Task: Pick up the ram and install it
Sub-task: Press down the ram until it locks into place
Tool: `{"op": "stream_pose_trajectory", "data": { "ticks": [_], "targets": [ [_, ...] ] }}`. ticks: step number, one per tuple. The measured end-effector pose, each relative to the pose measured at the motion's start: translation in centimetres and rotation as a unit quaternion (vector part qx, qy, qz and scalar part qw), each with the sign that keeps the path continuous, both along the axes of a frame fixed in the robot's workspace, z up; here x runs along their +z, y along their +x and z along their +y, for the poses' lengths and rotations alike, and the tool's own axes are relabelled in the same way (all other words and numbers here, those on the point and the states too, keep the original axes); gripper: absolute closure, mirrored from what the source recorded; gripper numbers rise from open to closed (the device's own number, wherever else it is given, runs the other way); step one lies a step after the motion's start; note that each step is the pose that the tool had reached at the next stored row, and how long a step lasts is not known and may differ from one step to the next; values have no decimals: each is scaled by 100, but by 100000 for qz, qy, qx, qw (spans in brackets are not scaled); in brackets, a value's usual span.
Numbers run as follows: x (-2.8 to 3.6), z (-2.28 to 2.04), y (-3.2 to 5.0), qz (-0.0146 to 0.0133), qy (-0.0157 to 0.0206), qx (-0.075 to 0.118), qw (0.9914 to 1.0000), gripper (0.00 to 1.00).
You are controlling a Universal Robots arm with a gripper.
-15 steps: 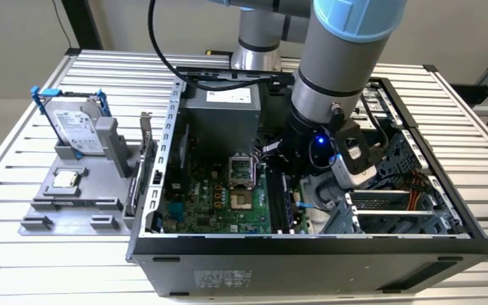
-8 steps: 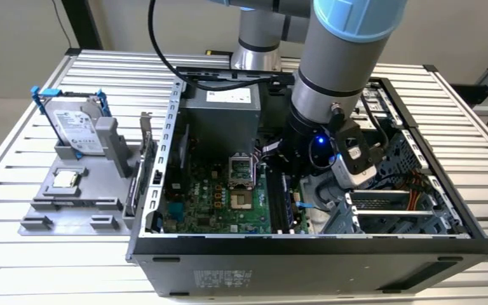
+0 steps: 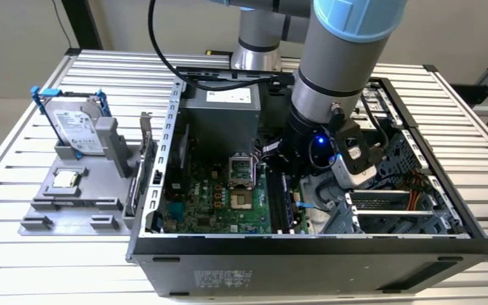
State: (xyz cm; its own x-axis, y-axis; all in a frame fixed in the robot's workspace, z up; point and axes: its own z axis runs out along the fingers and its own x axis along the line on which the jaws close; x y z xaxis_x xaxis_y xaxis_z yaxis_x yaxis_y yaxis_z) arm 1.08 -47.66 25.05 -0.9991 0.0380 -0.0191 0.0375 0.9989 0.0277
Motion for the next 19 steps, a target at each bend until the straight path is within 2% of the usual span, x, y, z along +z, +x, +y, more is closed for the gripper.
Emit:
{"op": "stream_pose_trajectory", "data": {
  "ticks": [3,7,10,14,19],
  "targets": [
    [0,0,-1,2,1,870,99996,100],
    [0,0,0,0,7,3969,99921,100],
    [1,0,0,0,7,5964,99822,100],
    [2,0,1,-4,18,8388,99648,100],
    [6,0,11,-1,17,10200,99478,100]
  ]
}}
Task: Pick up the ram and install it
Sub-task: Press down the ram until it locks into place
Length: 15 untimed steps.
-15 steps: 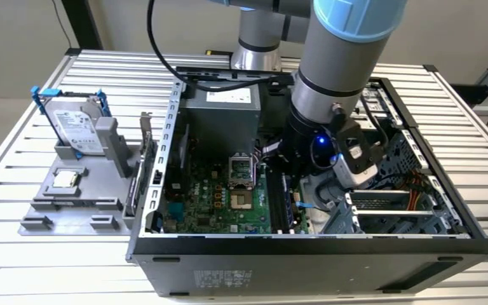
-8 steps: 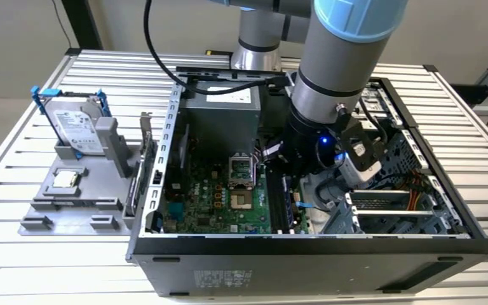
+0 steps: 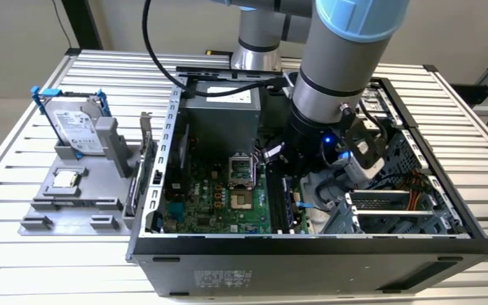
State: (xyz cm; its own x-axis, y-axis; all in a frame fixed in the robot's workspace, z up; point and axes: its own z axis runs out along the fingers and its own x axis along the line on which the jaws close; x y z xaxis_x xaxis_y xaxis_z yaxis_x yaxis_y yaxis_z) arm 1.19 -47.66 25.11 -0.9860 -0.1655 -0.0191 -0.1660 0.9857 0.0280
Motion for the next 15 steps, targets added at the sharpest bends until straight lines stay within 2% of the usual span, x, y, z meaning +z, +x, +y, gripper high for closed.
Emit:
{"op": "stream_pose_trajectory", "data": {
  "ticks": [6,7,13,15],
  "targets": [
    [1,0,6,1,-9,2498,99969,100],
    [1,0,7,-49,-9,4949,99877,100],
    [2,0,7,-83,-6,7348,99730,100],
    [2,0,7,-92,0,8325,99653,100]
  ]
}}
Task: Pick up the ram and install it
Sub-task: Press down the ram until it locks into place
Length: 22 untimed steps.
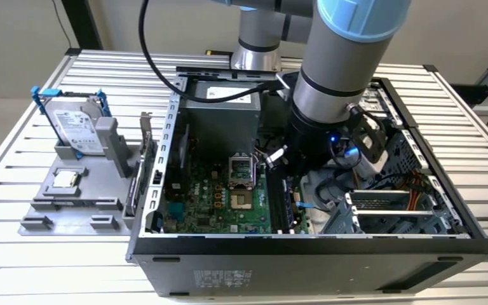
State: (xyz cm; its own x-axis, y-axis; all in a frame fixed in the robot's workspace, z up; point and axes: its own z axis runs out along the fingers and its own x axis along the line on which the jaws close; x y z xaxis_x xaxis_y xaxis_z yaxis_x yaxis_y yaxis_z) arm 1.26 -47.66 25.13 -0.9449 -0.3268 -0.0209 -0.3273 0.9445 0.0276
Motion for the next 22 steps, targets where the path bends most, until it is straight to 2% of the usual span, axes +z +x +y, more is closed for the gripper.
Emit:
{"op": "stream_pose_trajectory", "data": {
  "ticks": [5,11,16,22],
  "targets": [
    [1,0,0,-12,36,2187,99976,100],
    [3,0,3,-24,157,4283,99908,100],
    [13,0,6,-26,240,6129,99812,100],
    [15,0,7,-89,235,8490,99639,100]
  ]
}}
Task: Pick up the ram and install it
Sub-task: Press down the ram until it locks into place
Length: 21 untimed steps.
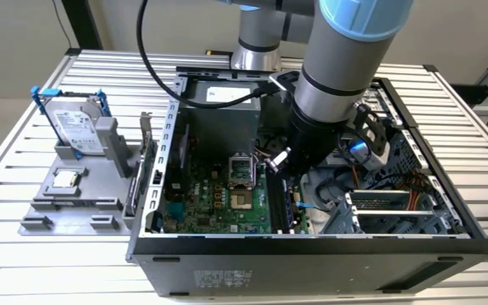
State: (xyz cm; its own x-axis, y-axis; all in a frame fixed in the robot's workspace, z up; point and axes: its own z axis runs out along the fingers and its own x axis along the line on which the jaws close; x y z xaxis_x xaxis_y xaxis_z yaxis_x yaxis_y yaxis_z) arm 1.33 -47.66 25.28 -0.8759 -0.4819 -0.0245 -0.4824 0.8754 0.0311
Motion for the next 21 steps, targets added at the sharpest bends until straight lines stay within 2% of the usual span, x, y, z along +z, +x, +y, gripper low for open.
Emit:
{"op": "stream_pose_trajectory", "data": {
  "ticks": [6,11,16,21],
  "targets": [
    [0,0,0,-119,0,2445,99970,100],
    [0,0,1,-269,12,5023,99873,100],
    [0,0,1,-373,13,8439,99643,100],
    [0,0,1,-384,32,12047,99271,100]
  ]
}}
